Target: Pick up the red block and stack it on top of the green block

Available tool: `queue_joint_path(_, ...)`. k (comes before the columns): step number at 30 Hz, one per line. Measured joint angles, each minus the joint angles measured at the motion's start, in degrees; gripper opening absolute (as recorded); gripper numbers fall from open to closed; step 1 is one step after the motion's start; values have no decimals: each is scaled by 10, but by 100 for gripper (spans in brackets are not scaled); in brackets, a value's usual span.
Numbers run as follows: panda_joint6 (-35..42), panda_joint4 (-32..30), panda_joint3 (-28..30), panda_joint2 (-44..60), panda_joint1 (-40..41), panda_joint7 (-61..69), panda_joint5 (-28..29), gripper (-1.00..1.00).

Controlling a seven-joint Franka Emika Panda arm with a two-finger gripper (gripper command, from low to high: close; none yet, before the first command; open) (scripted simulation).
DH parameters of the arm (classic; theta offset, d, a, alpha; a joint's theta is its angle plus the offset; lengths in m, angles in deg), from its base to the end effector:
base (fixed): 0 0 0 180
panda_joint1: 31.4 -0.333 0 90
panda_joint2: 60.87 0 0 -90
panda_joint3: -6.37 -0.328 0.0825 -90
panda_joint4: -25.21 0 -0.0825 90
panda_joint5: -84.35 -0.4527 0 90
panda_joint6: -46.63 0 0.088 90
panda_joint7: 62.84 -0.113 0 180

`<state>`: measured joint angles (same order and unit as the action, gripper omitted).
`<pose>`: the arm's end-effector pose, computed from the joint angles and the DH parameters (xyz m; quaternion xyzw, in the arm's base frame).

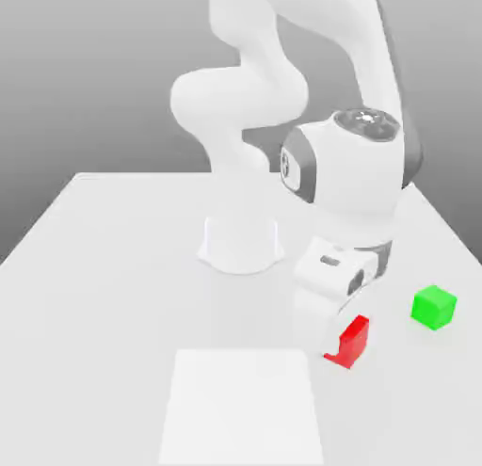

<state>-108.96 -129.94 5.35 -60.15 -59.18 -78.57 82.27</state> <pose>0.3812 0.2082 0.1671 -0.9952 -0.0974 0.0051 0.0061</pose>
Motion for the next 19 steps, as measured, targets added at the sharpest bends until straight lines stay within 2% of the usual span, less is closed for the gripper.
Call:
queue_joint_path(9, 31, -22, -100, -56, -182, -188, -5, -100)
queue_joint_path(15, -66, -20, -92, 44, -198, -248, 50, -100)
queue_joint_path(16, -80, -19, -87, 60, -201, -256, 61, 100)
queue_joint_path(19, -80, -19, -87, 60, -201, -256, 61, 100)
